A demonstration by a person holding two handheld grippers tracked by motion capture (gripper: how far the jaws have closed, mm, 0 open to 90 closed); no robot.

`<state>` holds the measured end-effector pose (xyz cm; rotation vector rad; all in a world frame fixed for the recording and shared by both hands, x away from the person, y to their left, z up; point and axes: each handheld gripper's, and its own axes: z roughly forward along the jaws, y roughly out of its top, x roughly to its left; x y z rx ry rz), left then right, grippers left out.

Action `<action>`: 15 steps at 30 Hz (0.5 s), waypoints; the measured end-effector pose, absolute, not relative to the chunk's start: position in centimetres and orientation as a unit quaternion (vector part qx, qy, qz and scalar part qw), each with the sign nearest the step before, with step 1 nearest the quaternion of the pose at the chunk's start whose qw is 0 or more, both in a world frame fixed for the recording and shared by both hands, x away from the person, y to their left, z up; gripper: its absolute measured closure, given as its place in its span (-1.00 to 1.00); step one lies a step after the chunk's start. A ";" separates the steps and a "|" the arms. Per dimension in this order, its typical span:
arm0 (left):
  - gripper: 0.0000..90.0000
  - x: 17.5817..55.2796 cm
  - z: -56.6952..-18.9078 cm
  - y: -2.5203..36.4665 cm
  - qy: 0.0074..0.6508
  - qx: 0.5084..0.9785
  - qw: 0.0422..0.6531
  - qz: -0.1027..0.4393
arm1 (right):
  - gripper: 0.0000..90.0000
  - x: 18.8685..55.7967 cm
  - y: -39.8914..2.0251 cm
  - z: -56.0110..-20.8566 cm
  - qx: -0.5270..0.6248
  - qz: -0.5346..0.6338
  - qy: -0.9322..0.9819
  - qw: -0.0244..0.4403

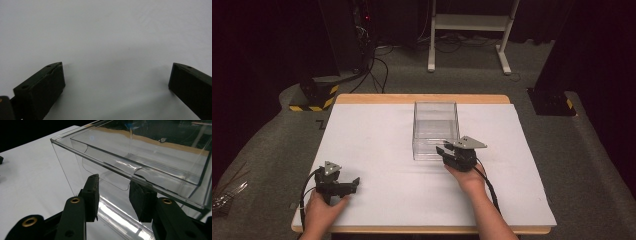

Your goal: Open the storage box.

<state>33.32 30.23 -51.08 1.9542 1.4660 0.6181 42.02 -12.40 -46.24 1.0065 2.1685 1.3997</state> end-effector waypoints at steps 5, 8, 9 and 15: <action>-0.99 33.3 -51.1 30.2 0.554 0.739 0.306 0.234 | 0.38 42.2 -12.2 -46.4 0.352 0.500 0.770 0.181; -0.99 33.3 -51.1 30.2 0.554 0.738 0.306 0.234 | 0.44 42.2 -12.2 -46.4 0.354 0.502 0.768 0.180; -0.99 33.3 -51.1 30.2 0.554 0.738 0.306 0.234 | 0.48 42.3 -12.3 -46.5 0.356 0.505 0.767 0.176; -0.99 33.3 -51.1 30.2 0.554 0.738 0.306 0.233 | 0.61 42.4 -12.9 -46.5 0.346 0.512 0.769 0.163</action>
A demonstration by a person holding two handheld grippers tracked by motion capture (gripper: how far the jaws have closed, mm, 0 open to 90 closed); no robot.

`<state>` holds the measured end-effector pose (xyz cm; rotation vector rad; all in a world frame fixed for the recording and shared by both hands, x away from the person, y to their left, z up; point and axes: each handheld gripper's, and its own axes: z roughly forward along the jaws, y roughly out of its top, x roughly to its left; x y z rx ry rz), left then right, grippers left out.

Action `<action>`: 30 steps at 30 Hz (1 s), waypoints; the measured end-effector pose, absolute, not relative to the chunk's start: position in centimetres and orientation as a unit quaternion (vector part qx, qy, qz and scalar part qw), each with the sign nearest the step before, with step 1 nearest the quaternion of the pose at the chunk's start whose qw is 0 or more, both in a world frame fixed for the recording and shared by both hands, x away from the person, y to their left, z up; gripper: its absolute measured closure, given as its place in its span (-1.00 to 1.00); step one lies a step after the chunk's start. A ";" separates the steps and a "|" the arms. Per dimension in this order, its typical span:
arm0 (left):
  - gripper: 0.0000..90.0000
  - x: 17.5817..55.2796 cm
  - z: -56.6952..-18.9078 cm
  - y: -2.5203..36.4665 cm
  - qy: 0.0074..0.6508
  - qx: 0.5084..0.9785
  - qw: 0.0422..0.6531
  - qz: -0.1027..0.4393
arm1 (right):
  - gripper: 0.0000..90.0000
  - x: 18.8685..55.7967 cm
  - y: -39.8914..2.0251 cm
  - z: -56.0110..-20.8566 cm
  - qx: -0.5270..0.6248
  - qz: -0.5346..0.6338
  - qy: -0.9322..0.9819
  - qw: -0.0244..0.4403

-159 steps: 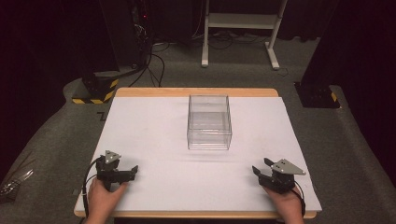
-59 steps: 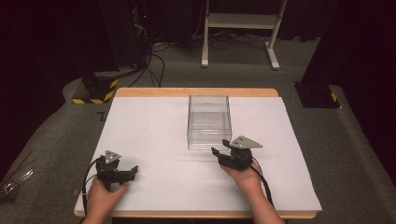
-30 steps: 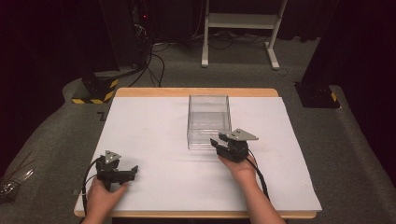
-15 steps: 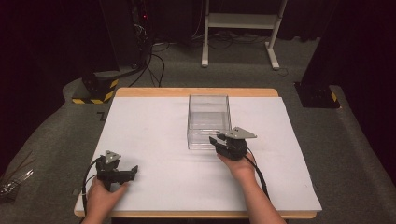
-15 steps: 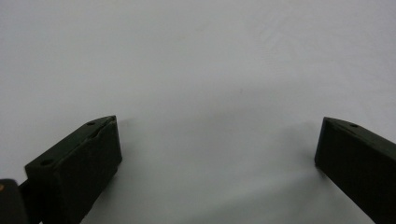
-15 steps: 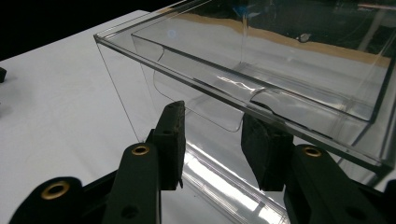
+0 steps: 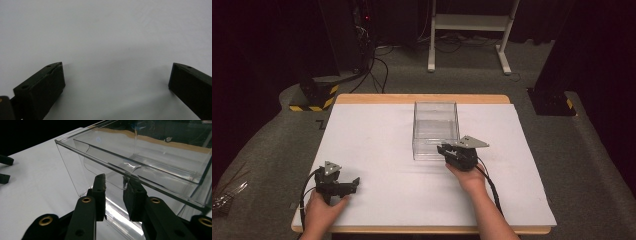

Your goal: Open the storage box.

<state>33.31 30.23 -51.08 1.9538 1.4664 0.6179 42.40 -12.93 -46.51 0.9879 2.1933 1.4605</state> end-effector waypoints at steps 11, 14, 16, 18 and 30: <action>-0.99 33.3 -51.1 30.2 0.556 0.737 0.307 0.232 | 0.74 41.8 -13.8 -46.6 0.332 0.516 0.774 0.158; -0.99 33.3 -51.1 30.2 0.555 0.738 0.307 0.233 | 0.77 41.5 -14.0 -46.6 0.332 0.517 0.773 0.157; -0.99 33.3 -51.1 30.2 0.554 0.738 0.306 0.233 | 0.78 41.2 -14.1 -46.7 0.331 0.519 0.773 0.156; -0.99 33.3 -51.1 30.2 0.554 0.738 0.306 0.233 | 0.79 41.0 -14.2 -46.7 0.329 0.519 0.773 0.157; -0.99 33.3 -51.1 30.2 0.554 0.738 0.306 0.234 | 0.53 41.7 -14.2 -46.9 0.323 0.530 0.773 0.133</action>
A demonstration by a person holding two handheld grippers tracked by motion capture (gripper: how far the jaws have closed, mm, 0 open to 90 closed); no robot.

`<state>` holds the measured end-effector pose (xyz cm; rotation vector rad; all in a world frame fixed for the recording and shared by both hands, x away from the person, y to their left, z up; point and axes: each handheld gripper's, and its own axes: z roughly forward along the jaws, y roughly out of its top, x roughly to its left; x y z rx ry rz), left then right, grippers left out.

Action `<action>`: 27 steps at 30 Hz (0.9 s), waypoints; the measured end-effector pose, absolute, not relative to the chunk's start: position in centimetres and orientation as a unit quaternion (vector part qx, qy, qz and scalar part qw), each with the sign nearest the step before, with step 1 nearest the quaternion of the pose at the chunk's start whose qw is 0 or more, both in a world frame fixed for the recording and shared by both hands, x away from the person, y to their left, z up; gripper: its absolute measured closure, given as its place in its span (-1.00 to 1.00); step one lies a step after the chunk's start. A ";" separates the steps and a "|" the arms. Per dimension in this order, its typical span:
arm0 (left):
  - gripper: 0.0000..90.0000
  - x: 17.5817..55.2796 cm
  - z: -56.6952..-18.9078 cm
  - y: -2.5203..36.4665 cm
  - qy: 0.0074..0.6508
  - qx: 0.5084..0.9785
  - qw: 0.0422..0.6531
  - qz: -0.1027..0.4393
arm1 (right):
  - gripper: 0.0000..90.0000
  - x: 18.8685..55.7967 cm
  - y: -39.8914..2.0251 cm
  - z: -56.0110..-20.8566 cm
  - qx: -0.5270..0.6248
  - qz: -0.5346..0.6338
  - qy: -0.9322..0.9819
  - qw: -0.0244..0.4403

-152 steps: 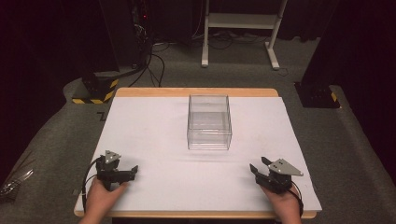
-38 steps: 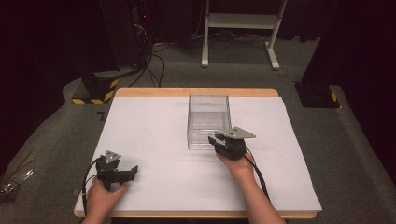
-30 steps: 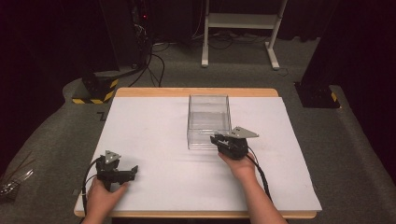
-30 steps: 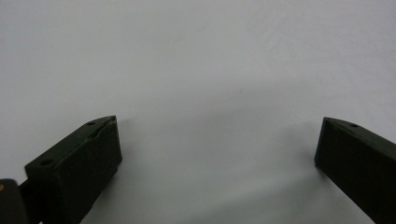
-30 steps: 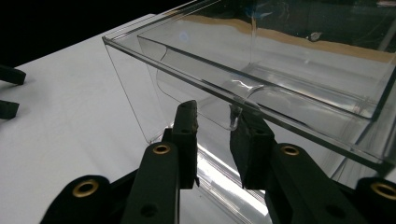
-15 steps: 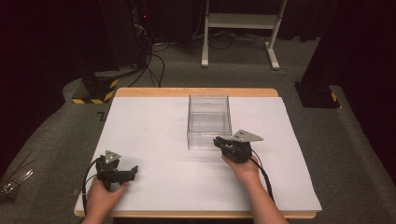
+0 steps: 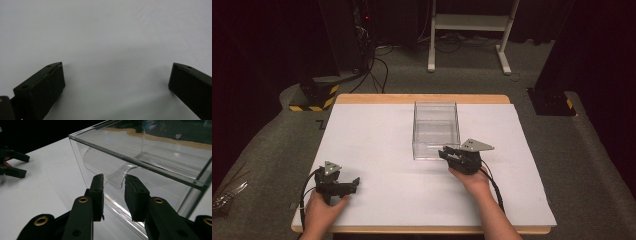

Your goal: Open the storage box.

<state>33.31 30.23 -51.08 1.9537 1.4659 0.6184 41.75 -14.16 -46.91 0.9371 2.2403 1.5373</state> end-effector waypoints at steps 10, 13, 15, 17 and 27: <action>-0.99 33.3 -51.1 30.2 0.554 0.738 0.306 0.234 | 0.61 42.0 -13.6 -47.1 0.310 0.531 0.779 0.128; -0.99 33.3 -51.1 30.2 0.554 0.738 0.306 0.234 | 0.64 42.0 -13.8 -47.1 0.307 0.531 0.780 0.121; -0.99 33.3 -51.1 30.2 0.554 0.738 0.306 0.234 | 0.65 42.0 -13.9 -47.0 0.307 0.530 0.781 0.121; -0.99 33.3 -51.1 30.2 0.554 0.738 0.306 0.234 | 0.65 41.9 -13.9 -47.1 0.306 0.530 0.781 0.121; -0.99 33.3 -51.1 30.2 0.554 0.738 0.306 0.234 | 0.66 41.4 -14.0 -47.0 0.305 0.527 0.783 0.126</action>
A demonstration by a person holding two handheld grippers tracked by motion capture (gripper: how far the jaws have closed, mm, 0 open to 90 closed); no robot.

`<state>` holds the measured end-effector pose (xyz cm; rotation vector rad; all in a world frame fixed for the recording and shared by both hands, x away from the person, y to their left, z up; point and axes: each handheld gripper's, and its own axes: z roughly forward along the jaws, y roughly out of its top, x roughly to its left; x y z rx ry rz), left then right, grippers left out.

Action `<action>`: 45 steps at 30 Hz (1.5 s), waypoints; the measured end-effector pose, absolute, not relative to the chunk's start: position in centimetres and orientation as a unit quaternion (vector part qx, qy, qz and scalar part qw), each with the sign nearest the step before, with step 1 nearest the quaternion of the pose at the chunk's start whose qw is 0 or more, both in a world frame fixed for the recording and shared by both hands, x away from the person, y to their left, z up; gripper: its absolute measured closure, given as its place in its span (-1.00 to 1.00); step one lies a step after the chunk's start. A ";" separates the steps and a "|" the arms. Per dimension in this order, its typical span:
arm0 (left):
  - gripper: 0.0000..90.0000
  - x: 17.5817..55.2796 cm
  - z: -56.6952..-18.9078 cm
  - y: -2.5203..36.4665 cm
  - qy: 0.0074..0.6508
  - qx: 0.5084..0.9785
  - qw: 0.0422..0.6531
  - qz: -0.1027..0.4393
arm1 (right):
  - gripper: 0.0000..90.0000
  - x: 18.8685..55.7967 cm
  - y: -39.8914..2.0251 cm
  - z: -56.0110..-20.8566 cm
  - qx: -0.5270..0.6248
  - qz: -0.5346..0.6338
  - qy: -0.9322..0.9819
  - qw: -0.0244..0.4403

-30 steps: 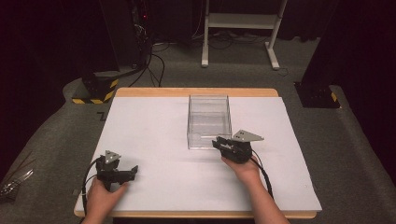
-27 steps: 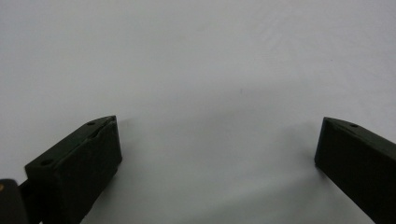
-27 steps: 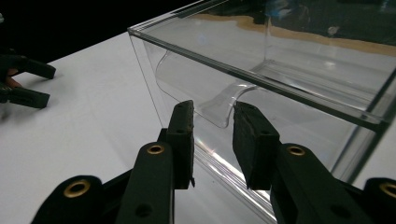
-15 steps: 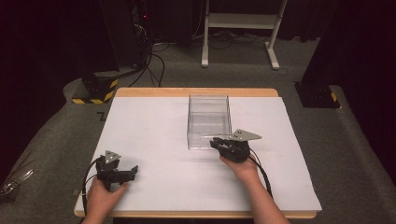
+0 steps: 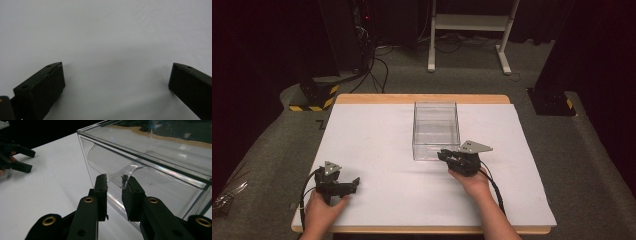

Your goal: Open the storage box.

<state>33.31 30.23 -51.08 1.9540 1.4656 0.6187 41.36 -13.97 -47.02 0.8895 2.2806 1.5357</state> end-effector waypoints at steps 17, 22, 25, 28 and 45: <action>-0.99 33.3 -51.1 30.2 0.554 0.738 0.306 0.234 | 0.70 40.1 -14.2 -47.1 0.306 0.531 0.780 0.127; -0.99 33.3 -51.1 30.2 0.554 0.738 0.306 0.234 | 0.71 39.5 -14.3 -47.1 0.304 0.529 0.782 0.128; -0.99 33.3 -51.1 30.2 0.554 0.738 0.306 0.234 | 0.72 39.4 -14.4 -47.1 0.303 0.529 0.782 0.128; -0.99 33.3 -51.1 30.2 0.554 0.738 0.306 0.234 | 0.72 39.1 -14.4 -47.1 0.303 0.529 0.782 0.129; -0.99 33.3 -51.1 30.2 0.554 0.738 0.306 0.234 | 0.76 38.0 -14.7 -47.1 0.300 0.531 0.781 0.131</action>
